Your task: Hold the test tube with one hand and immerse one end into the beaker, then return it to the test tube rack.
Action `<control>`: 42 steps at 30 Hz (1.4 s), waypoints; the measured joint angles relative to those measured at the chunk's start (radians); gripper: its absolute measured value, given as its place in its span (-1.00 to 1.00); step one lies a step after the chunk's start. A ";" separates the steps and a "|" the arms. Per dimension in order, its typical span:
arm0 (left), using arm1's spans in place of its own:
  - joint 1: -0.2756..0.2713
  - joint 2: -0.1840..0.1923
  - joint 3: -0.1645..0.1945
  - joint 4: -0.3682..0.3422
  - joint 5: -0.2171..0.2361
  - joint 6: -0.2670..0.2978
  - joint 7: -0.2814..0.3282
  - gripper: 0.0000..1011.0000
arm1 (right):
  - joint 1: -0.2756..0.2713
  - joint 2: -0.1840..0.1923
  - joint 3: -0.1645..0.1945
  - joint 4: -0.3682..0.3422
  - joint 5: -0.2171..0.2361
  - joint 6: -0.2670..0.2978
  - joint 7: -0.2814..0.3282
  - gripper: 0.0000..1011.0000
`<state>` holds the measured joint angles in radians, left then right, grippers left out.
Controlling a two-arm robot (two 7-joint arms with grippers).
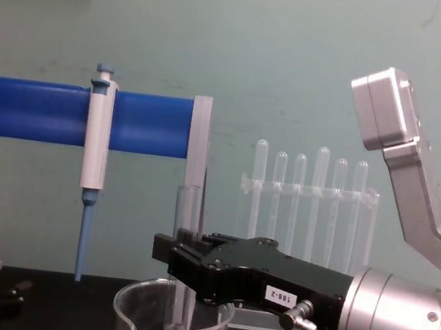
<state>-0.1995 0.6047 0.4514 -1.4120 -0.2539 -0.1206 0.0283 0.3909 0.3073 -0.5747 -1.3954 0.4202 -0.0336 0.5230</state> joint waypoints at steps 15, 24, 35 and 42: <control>0.000 0.000 0.000 0.000 0.000 0.000 0.000 0.98 | 0.000 0.000 0.000 0.000 0.000 0.000 0.000 -0.55; 0.000 0.000 0.000 0.000 0.000 0.000 0.000 0.98 | 0.000 0.000 0.000 0.000 0.000 0.000 0.000 -0.55; 0.000 0.000 0.000 0.000 0.000 0.000 0.000 0.98 | 0.000 0.000 0.000 0.000 0.000 0.000 0.000 -0.55; 0.000 0.000 0.000 0.000 0.000 0.000 0.000 0.98 | 0.000 0.000 0.000 0.000 0.000 0.000 0.000 -0.55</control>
<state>-0.1995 0.6047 0.4514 -1.4120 -0.2539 -0.1206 0.0283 0.3909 0.3073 -0.5747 -1.3954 0.4202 -0.0336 0.5231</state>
